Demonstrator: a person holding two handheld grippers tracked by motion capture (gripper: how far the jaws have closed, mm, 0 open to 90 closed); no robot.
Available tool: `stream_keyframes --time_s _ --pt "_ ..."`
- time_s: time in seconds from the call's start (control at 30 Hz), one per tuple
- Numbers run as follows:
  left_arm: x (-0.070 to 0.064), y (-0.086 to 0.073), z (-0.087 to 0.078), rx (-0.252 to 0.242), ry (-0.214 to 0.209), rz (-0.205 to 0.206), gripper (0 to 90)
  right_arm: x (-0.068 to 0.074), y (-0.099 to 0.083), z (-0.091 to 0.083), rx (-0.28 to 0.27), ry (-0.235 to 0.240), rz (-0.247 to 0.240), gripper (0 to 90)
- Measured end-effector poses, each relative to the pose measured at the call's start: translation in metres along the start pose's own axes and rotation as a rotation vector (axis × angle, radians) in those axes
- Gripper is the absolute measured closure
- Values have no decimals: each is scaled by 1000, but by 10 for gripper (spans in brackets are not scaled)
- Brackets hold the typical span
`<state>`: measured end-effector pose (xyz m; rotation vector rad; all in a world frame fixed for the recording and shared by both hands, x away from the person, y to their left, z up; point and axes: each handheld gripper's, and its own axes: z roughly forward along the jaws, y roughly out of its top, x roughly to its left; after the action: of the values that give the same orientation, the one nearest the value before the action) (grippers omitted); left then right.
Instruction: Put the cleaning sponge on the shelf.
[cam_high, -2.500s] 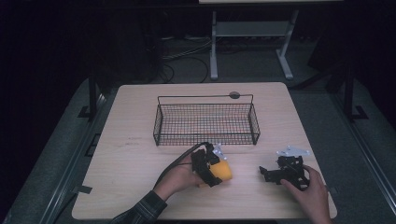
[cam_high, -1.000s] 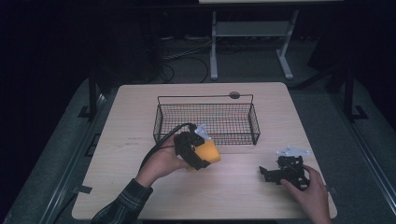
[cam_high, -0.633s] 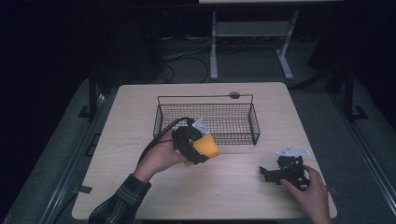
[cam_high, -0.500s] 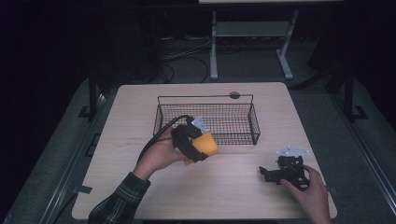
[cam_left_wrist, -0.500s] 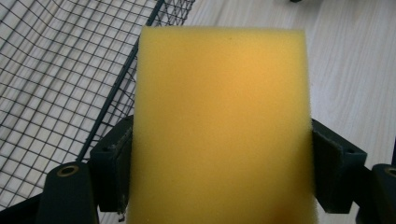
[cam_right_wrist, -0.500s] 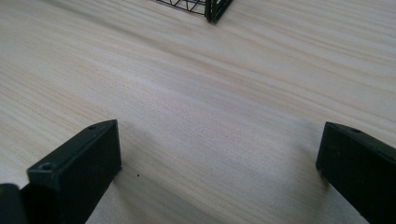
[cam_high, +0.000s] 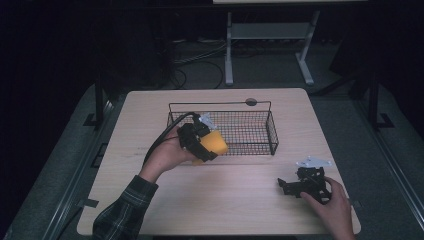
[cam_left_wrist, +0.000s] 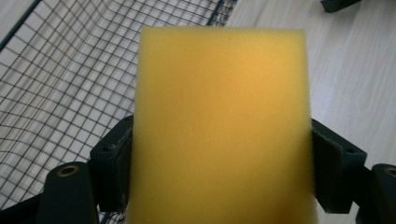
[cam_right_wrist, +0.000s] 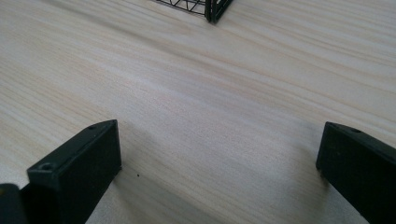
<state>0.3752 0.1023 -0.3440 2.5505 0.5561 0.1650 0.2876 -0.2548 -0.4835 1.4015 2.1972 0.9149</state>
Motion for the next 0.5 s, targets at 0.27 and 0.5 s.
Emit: stream_keyframes --time_s 0.27,0.5 --pt "20 -3 -3 5 31 -45 223 0 0 0 0 1 0 0" --pt "38 -4 -5 -2 61 -81 223 0 0 0 1 2 1 0"
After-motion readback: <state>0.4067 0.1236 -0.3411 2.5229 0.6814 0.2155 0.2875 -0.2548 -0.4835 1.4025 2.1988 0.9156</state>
